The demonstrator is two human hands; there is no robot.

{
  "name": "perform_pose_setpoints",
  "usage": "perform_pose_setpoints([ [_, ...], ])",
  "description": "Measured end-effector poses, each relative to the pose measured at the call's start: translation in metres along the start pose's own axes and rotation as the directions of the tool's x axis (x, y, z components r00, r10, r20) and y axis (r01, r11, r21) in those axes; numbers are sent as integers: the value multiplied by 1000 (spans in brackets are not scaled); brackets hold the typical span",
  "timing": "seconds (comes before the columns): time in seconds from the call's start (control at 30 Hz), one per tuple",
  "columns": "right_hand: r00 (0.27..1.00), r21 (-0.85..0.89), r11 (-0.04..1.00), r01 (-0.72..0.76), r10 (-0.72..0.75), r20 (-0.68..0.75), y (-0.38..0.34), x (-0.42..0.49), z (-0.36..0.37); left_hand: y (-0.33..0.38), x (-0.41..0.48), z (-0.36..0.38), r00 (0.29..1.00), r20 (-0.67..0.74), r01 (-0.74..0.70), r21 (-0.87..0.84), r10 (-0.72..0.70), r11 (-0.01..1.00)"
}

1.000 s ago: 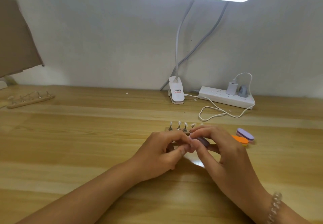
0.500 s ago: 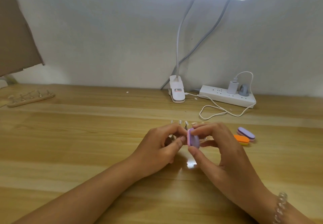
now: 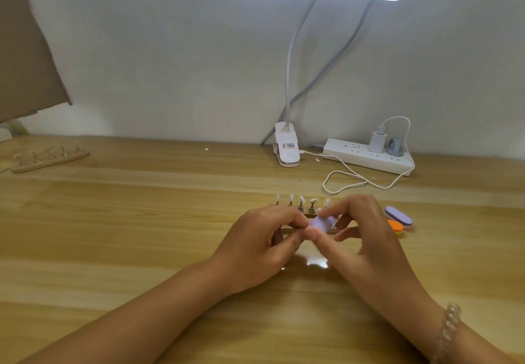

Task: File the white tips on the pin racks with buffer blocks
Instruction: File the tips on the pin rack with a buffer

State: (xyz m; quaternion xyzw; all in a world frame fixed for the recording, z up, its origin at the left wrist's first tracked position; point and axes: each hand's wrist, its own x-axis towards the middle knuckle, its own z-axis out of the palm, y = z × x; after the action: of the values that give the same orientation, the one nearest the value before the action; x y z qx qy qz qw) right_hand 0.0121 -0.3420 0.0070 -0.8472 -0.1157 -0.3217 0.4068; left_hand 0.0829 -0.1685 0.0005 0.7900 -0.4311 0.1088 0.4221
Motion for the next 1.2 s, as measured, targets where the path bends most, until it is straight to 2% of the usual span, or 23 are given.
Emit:
perform_pose_setpoints([
  [0.07, 999, 0, 999, -43, 43, -28, 1, 1, -2, 1, 0, 0, 1000, -4, -7, -7, 7, 1000],
  [0.13, 999, -53, 998, 33, -33, -7, -3, -2, 0, -1, 0, 0, 1000, -3, 9, -22, -9, 1000],
  [0.23, 987, -86, 988, 129, -119, 113, -8, -8, 6, -3, 0, -1, 1000, 3, 19, -30, -18, 999],
  [0.43, 1000, -1, 1000, -5, 5, -10, -2, 0, -1, -3, 0, 0, 1000, -9, 12, -41, -12, 999],
  [0.57, 991, -84, 990, 116, -109, 81, -7, -7, 4, -4, 0, 0, 1000, -1, 9, -29, -9, 1000],
  [0.63, 995, -46, 996, 72, -68, 76, -5, -4, 2, -4, 0, 0, 1000, -4, 1, -9, -1, 1000],
  [0.73, 993, 46, 992, -115, 115, 3, 2, 2, -4, -3, 0, 1, 1000, -29, -8, -10, 8, 1000],
  [0.8, 984, 95, 979, -178, 179, -3, 2, 3, -5, -3, 0, 2, 999, -36, -2, -31, 1, 1000],
  [0.9, 992, 127, 983, -129, 129, 14, -4, -1, 1, -3, 0, 1, 1000, -11, 2, -26, -2, 1000],
  [1.03, 998, -12, 998, 59, -58, 34, -8, -7, 6, -3, -1, 0, 1000, 12, 10, -10, -10, 1000],
  [1.2, 997, 30, 996, -81, 81, -5, -1, -1, 0, -3, 0, 0, 1000, -7, 9, 6, -9, 1000],
])
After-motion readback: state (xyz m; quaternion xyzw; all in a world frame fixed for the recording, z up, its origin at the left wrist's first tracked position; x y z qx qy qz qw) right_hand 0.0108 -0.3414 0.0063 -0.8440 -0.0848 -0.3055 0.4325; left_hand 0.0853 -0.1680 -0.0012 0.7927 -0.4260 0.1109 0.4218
